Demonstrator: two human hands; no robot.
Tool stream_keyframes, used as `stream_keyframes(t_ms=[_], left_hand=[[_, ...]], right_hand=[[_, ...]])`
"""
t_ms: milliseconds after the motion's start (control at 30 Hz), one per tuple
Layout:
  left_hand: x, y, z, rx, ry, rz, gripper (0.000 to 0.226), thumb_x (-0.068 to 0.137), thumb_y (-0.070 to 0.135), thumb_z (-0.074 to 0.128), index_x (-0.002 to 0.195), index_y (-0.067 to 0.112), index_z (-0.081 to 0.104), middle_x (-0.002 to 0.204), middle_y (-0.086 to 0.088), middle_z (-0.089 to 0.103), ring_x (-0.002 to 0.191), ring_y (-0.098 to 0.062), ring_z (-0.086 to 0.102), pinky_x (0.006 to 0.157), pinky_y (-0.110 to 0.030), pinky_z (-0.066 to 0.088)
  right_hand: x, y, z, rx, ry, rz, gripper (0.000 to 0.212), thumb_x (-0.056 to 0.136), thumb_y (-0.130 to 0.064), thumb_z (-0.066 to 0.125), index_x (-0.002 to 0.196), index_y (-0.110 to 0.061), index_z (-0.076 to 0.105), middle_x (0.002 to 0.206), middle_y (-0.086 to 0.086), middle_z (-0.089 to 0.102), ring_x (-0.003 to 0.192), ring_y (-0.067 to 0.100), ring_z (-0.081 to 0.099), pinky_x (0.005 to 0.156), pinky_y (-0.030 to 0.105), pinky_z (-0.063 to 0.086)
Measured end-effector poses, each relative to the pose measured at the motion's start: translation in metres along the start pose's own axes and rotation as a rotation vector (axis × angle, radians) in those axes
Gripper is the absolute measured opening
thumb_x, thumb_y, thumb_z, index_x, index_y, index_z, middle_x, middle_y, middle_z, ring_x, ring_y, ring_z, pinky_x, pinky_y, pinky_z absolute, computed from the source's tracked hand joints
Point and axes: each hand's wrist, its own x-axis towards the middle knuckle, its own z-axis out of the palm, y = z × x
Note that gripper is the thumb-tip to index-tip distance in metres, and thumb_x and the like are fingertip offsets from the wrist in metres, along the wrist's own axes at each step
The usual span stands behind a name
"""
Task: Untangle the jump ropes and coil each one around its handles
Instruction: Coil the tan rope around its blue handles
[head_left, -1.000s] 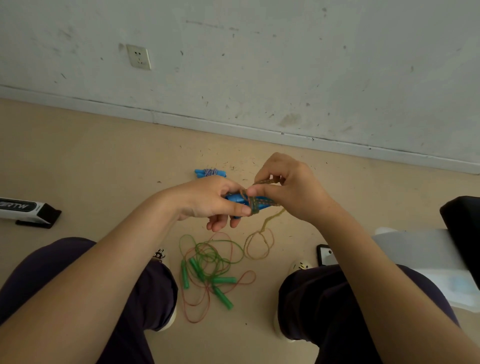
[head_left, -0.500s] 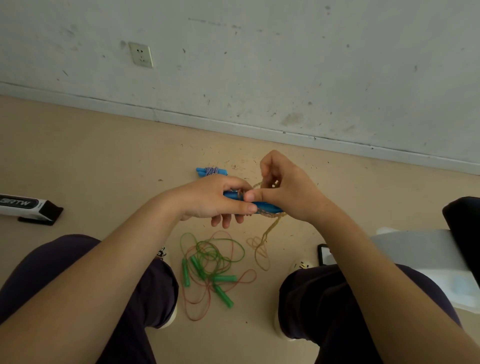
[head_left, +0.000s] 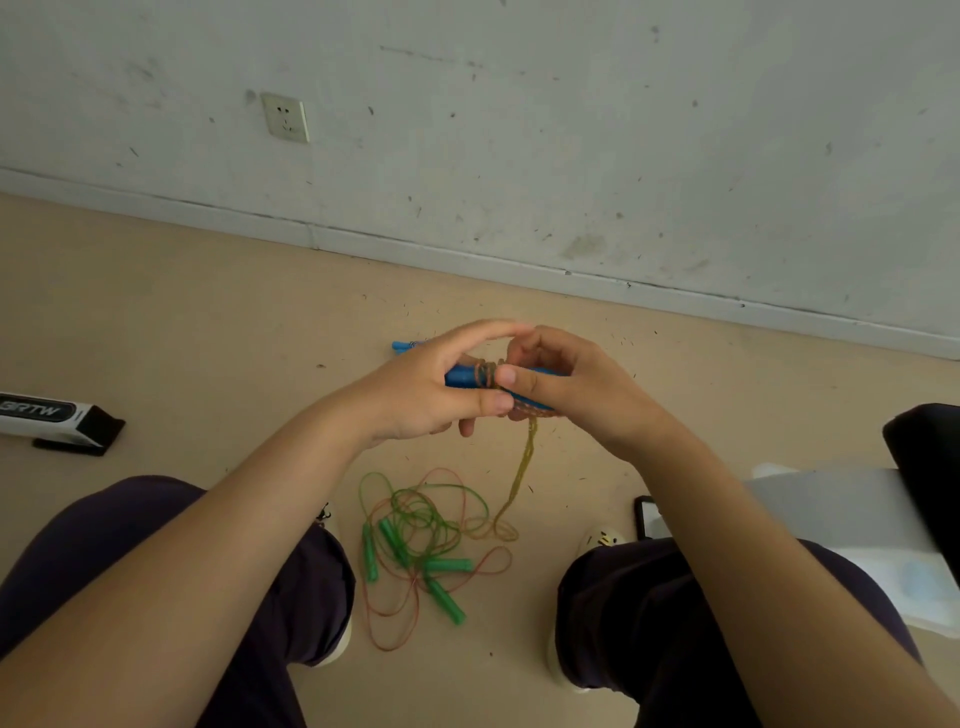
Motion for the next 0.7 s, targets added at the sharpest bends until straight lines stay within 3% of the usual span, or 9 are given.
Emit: stream_keyframes(t_ms=[133,267,400,533,700], left_hand=[[0.003,-0.003,0.0,-0.088,0.15,0.052,0.034,0.094,0.014,0.067,0.123,0.032,0.064,0.082,0.004,0.067,0.067,-0.017,0.062,0.054,-0.029,0.046],[0.005,-0.001,0.002,-0.175,0.291,0.042,0.023,0.095,0.012,0.065,0.116,0.021,0.06,0.094,-0.011,0.064,0.062,-0.016,0.064,0.054,-0.027,0.051],[0.008,0.0,0.0,-0.354,0.407,0.033,0.021,0.096,0.011,0.062,0.116,0.015,0.055,0.097,-0.009,0.062,0.059,-0.014,0.064,0.054,-0.025,0.053],[0.008,0.0,0.003,-0.442,0.459,0.052,0.02,0.096,0.008,0.062,0.113,0.013,0.055,0.084,-0.007,0.063,0.057,-0.017,0.062,0.051,-0.025,0.05],[0.012,-0.009,0.002,-0.316,0.507,0.029,0.018,0.094,0.009,0.065,0.106,0.017,0.054,0.082,-0.008,0.064,0.055,-0.016,0.06,0.048,-0.024,0.045]], right_hand=[[-0.001,-0.001,-0.002,0.205,-0.047,0.021,0.042,0.086,-0.028,0.069,0.119,-0.005,0.059,0.099,0.012,0.067,0.078,0.022,0.064,0.079,0.033,0.055],[0.001,0.004,0.002,0.279,-0.05,0.071,0.042,0.088,-0.025,0.07,0.122,-0.006,0.052,0.086,0.004,0.06,0.065,0.015,0.051,0.062,0.028,0.047],[0.001,0.009,0.014,0.129,-0.059,0.088,0.016,0.099,-0.014,0.055,0.11,-0.003,0.058,0.064,0.0,0.047,0.053,0.009,0.036,0.048,0.019,0.03],[0.003,0.007,0.029,-0.088,-0.004,0.07,0.029,0.105,-0.025,0.041,0.095,-0.008,0.062,0.054,-0.005,0.045,0.044,0.005,0.035,0.045,0.016,0.032],[0.003,-0.001,0.028,-0.337,0.056,0.005,0.028,0.102,-0.023,0.049,0.08,-0.013,0.062,0.055,-0.009,0.046,0.045,0.001,0.041,0.05,0.013,0.034]])
